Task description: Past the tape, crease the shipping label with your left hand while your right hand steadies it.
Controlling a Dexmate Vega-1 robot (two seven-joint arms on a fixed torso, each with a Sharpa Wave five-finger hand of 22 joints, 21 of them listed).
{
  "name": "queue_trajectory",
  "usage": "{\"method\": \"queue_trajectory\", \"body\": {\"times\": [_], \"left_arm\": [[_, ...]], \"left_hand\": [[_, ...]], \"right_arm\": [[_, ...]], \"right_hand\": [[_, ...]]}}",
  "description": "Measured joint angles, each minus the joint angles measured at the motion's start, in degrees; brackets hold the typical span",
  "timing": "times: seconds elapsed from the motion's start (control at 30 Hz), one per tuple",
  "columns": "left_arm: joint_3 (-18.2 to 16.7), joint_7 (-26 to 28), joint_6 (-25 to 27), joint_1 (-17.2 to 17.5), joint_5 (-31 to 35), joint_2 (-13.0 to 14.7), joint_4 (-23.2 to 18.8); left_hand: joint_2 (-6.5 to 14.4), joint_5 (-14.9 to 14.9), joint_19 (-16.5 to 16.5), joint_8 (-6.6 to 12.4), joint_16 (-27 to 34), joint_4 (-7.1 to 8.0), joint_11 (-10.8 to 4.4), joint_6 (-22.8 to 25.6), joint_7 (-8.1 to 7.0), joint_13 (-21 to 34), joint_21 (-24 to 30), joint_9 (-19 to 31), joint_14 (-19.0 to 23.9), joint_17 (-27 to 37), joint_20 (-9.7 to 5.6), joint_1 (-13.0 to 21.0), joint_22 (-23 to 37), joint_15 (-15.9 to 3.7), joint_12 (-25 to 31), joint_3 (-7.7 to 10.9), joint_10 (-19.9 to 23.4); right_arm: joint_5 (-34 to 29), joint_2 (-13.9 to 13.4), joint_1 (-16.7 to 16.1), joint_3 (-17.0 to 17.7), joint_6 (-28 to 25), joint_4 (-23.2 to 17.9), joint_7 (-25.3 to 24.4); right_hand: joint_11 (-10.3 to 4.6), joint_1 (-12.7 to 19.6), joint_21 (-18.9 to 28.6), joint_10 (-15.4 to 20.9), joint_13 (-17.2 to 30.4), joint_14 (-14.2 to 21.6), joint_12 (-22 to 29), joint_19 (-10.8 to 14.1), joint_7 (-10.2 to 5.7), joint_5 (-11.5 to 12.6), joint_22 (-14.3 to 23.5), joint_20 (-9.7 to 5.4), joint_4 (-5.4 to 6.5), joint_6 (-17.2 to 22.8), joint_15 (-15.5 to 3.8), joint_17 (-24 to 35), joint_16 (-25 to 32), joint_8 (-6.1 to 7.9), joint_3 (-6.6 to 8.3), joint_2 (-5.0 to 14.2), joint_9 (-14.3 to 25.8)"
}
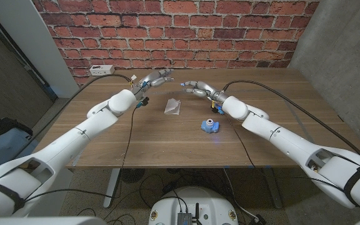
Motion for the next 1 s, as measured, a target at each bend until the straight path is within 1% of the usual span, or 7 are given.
{"method": "queue_trajectory", "body": {"times": [0.07,0.2,0.4,0.5,0.6,0.8,1.0], "left_arm": [[-0.2,0.0,-1.0,0.2,-0.8,-0.1,0.5],[-0.8,-0.2,-3.2,0.7,-2.7,-0.5,1.9],[-1.6,-1.4,-6.6,1.0,-5.5,-1.3,5.0],[-1.9,-2.0,-8.0,1.0,-6.6,-1.6,6.5],[-2.2,-2.9,-9.7,0.9,-8.0,-2.1,8.3],[-2.5,-5.2,-12.6,0.2,-10.3,-2.9,11.6],[-2.9,-6.4,-14.1,-0.2,-12.1,-3.4,14.2]], "left_hand": [[-0.1,-0.5,-0.3,0.00,-0.2,0.29,0.03,-0.6,0.01,-0.1,-0.2,0.0,-1.1,0.0,-0.90,-0.5,0.0,-0.12,0.0,-0.29,-0.6],[0.3,-1.2,-0.4,0.00,-0.6,0.05,-0.19,-1.6,-0.01,-0.4,-0.6,0.0,-2.8,-0.4,-2.22,-0.9,-0.3,-0.61,0.0,-0.52,-2.3],[0.1,-1.8,-0.7,0.00,-0.7,0.05,-0.93,-2.2,-0.02,-0.6,-0.8,-0.3,-3.9,-0.4,-2.51,-1.1,-0.3,-1.06,0.0,-0.52,-3.2],[0.2,-1.8,-0.7,0.00,-0.7,0.05,-0.83,-2.5,0.21,-0.9,-0.8,-0.3,-4.4,-0.4,-3.13,-1.6,-0.3,-1.21,0.0,-0.52,-3.7],[0.1,-2.2,-0.7,0.00,-0.7,-0.19,-0.83,-2.7,0.41,-0.9,-0.8,-0.3,-4.4,-0.7,-3.13,-1.7,-0.3,-1.15,0.0,-0.76,-3.7],[0.1,-2.4,-0.7,0.00,-0.7,-0.19,-1.12,-2.9,0.71,-0.9,-0.8,-0.3,-4.6,-0.7,-3.12,-1.7,-0.5,-0.97,0.0,-0.76,-4.0],[0.1,-2.9,-0.4,0.00,-0.7,-0.19,-0.93,-3.3,1.01,-1.2,-0.8,-0.3,-4.9,-0.7,-3.44,-2.2,-0.5,-1.28,0.0,-0.76,-4.4]], "right_arm": [[0.9,0.2,-0.3,0.5,0.3,0.3,-0.1],[3.2,0.8,-1.1,1.6,0.9,0.8,-0.6],[6.5,1.6,-2.1,2.9,1.8,1.2,-1.8],[7.9,2.0,-2.6,3.5,2.1,1.4,-2.6],[9.2,2.4,-3.4,4.2,2.4,1.4,-3.6],[11.6,2.8,-5.3,6.3,3.0,0.7,-6.0],[13.7,3.0,-7.2,8.4,3.7,-0.2,-9.1]], "right_hand": [[0.68,0.0,0.0,0.1,0.0,0.0,0.0,0.0,0.31,0.0,0.0,-0.02,0.00,0.3,0.00,0.0,0.1,0.00,0.00,0.00,0.0],[0.89,-0.2,0.0,0.3,0.0,0.5,0.0,0.2,0.82,0.0,0.0,-0.21,0.00,0.4,-0.10,0.0,0.1,0.00,0.00,-0.16,0.0],[1.31,-0.5,0.4,0.8,0.0,0.9,0.0,0.6,1.19,0.0,0.0,-0.63,0.00,0.7,-0.26,0.0,0.1,0.21,0.00,0.09,0.0],[1.61,-0.5,0.4,1.1,0.0,1.2,0.0,0.6,1.44,0.0,0.0,-0.63,-0.23,0.6,-0.01,0.0,0.4,0.21,-0.22,0.08,0.0],[1.82,-0.5,0.4,1.3,0.0,1.4,0.1,1.1,1.74,0.0,0.0,-0.62,0.01,0.9,-0.22,0.0,0.4,0.21,-0.46,0.08,0.0],[2.64,-0.8,0.9,2.1,0.0,2.2,0.6,1.8,2.36,0.0,0.0,-0.71,0.01,1.5,0.39,0.0,0.7,0.43,-0.46,-0.23,0.0],[3.55,-1.2,0.9,3.0,0.0,3.1,0.7,2.3,2.77,0.0,0.0,-0.81,0.00,1.9,0.60,-0.2,0.9,0.43,-0.46,-0.29,0.0]]}}
